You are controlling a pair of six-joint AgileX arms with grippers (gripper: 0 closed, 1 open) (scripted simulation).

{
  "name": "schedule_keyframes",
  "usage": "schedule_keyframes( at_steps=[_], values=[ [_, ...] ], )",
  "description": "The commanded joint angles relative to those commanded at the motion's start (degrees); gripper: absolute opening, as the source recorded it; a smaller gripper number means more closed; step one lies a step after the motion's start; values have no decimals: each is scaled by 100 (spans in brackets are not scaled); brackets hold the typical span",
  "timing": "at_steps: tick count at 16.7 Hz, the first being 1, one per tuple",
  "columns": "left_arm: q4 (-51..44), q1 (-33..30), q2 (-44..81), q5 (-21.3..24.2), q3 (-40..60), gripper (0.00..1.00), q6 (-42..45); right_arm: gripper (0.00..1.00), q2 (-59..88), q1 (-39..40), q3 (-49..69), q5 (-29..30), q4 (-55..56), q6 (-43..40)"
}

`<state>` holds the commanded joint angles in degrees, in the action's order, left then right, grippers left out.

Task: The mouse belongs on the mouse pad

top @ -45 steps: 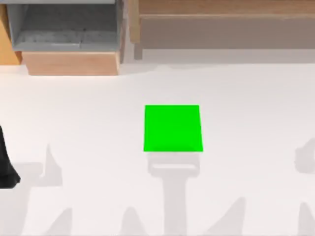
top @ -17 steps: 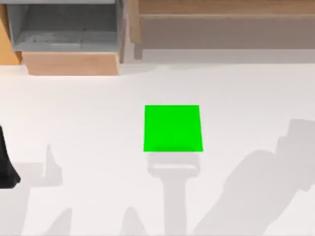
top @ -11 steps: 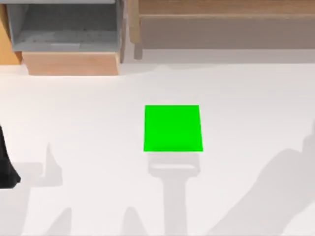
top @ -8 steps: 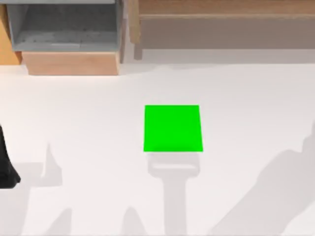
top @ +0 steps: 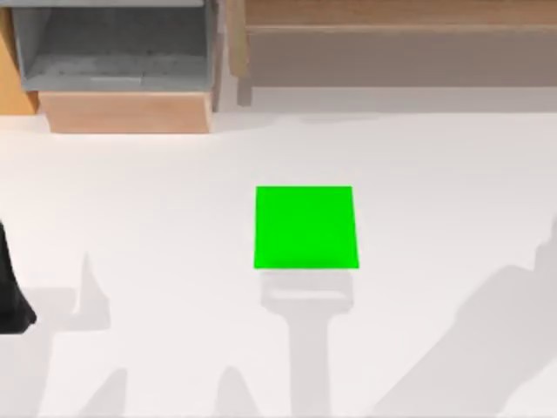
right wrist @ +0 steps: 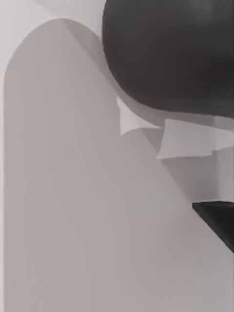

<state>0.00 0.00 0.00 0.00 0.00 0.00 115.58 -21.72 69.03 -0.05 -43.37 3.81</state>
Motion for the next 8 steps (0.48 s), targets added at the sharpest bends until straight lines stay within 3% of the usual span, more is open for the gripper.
schedule_keyframes(
  at_steps=[7,8],
  values=[
    [0,0,0,0,0,100,0,2,0,0,0,0,0,0],
    [0,0,0,0,0,100,0,0,0,0,0,0,0,0]
  ],
)
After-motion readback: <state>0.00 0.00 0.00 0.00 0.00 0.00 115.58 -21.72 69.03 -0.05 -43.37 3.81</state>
